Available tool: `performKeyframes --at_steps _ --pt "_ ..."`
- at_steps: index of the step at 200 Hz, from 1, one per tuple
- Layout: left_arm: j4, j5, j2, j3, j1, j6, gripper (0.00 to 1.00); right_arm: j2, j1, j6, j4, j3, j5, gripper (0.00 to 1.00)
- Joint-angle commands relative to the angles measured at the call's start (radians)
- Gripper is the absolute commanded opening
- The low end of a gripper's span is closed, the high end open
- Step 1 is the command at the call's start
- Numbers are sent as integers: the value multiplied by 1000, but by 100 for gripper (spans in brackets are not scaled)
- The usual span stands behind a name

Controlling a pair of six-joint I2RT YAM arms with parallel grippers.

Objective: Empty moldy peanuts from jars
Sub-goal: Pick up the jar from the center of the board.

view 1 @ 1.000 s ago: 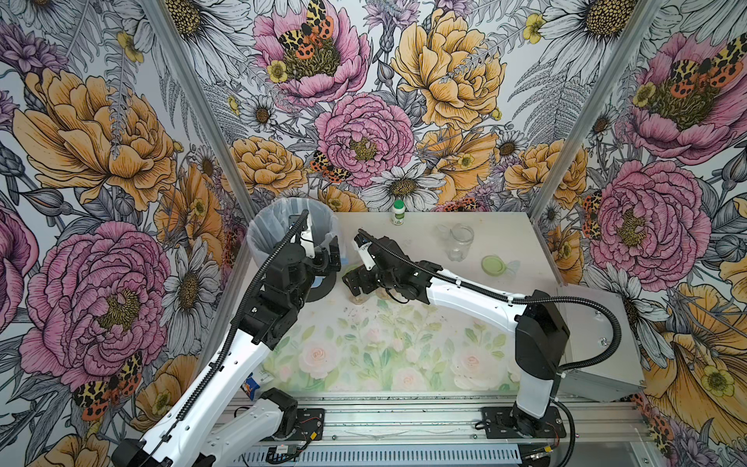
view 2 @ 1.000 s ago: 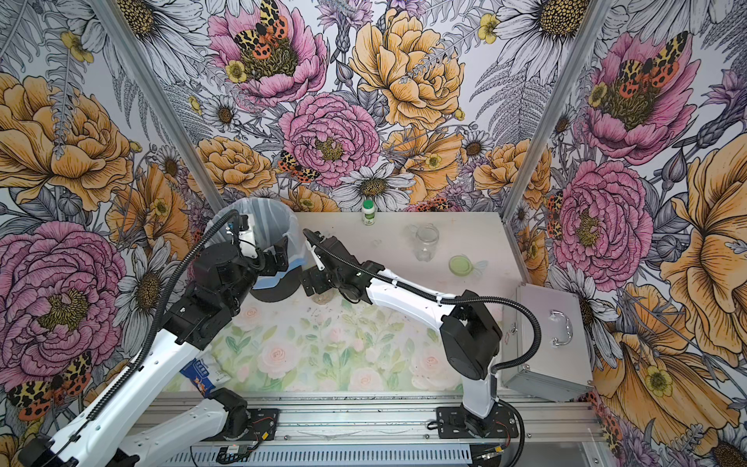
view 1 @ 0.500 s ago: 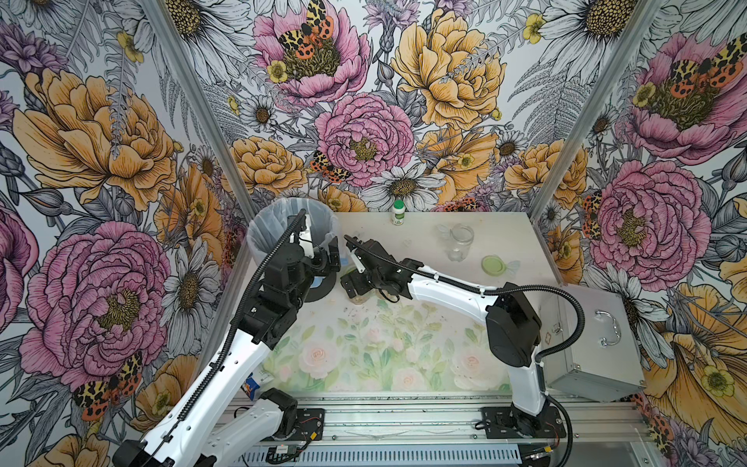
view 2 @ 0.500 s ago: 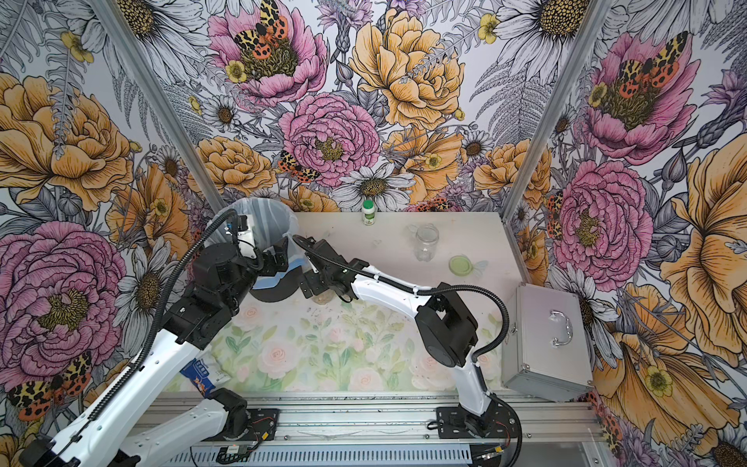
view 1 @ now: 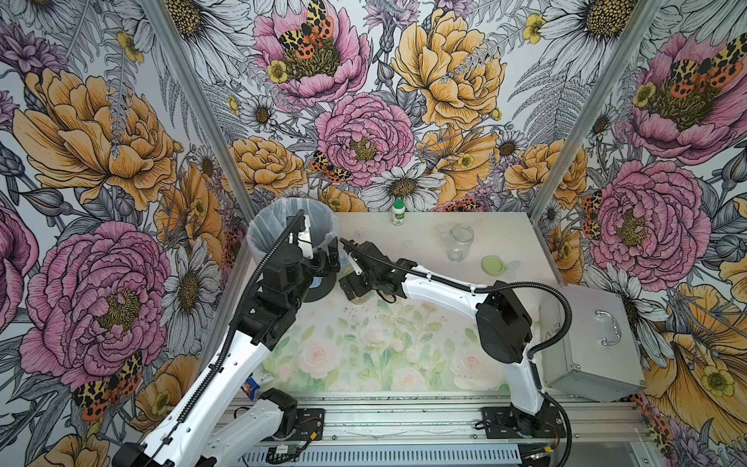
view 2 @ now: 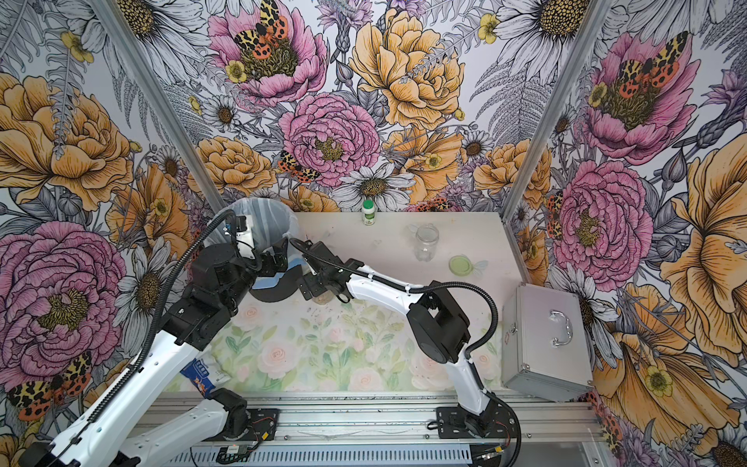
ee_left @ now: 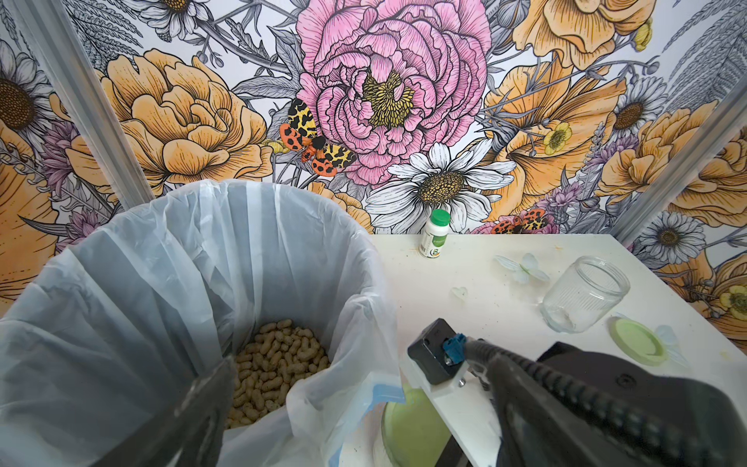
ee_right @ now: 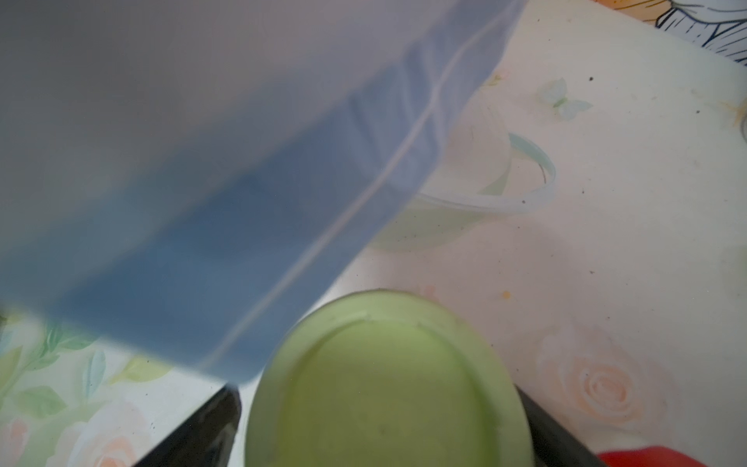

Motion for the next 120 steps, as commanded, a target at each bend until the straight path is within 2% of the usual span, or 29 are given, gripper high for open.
performKeyframes --at_steps 1,85,111,120 --pt "29 26 -17 -9 10 -16 99 26 6 -7 -15 38 12 97" --pt "36 41 -12 -6 14 -11 99 61 1 -8 -28 42 24 90" --pt "36 43 -12 -7 15 -13 99 70 1 -6 -28 38 22 84" --pt "36 43 -13 -7 15 -13 99 70 1 -6 -27 36 27 80"
